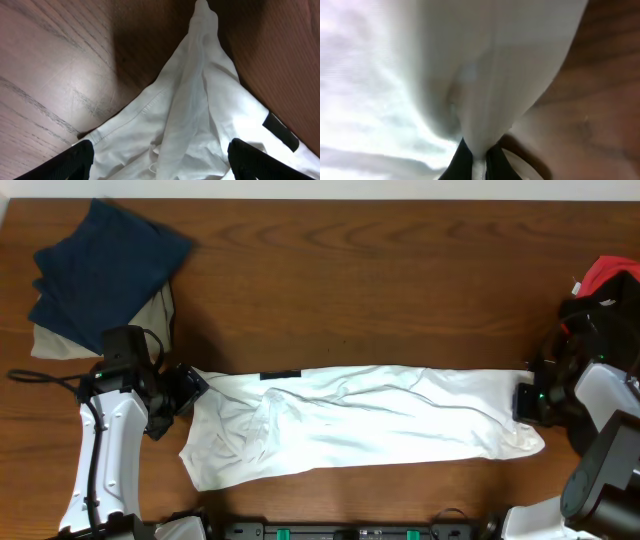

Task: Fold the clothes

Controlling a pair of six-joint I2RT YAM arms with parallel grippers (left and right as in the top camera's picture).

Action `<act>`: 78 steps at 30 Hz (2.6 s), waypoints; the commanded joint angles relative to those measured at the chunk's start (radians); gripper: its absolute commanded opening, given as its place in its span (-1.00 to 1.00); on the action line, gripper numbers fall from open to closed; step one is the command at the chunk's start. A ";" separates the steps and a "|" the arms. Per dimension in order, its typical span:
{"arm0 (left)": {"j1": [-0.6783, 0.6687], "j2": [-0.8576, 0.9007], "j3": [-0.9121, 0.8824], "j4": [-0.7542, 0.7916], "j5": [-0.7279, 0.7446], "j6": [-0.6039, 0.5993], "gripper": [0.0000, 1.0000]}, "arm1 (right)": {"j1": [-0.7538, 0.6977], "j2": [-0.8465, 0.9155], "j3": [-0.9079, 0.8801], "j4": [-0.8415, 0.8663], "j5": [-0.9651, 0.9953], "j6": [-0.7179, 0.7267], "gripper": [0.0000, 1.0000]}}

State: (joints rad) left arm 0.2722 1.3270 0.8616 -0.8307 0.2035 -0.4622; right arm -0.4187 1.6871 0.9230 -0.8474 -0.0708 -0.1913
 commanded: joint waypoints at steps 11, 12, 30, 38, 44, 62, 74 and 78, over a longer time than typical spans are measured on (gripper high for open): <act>0.003 0.003 0.010 -0.003 -0.005 0.021 0.76 | 0.037 0.002 0.411 -0.301 0.100 0.120 -0.97; 0.003 0.003 0.010 -0.003 -0.005 0.021 0.76 | 0.056 0.002 0.410 -0.312 0.096 0.120 -0.97; 0.003 0.003 0.010 -0.026 -0.005 0.021 0.76 | 0.622 0.002 0.396 -0.300 0.063 0.343 -0.97; 0.003 0.003 0.010 -0.036 -0.005 0.021 0.76 | 0.777 0.002 0.388 -0.251 0.063 0.382 -0.95; 0.003 0.003 0.010 -0.037 -0.005 0.021 0.76 | 0.819 0.002 0.381 -0.237 0.063 0.384 -0.94; 0.003 0.003 0.010 -0.036 -0.006 0.021 0.76 | 0.904 0.002 0.372 -0.318 0.037 0.385 -0.88; 0.003 0.003 0.010 -0.036 -0.006 0.021 0.76 | 0.904 0.002 0.316 -0.282 -0.188 0.267 0.14; 0.003 0.003 0.010 -0.036 -0.006 0.021 0.76 | 0.904 0.002 0.294 -0.278 -0.076 0.301 0.11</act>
State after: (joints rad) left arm 0.2722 1.3273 0.8616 -0.8635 0.2035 -0.4618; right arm 0.4755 1.6932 1.2343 -1.1278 -0.1917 0.1139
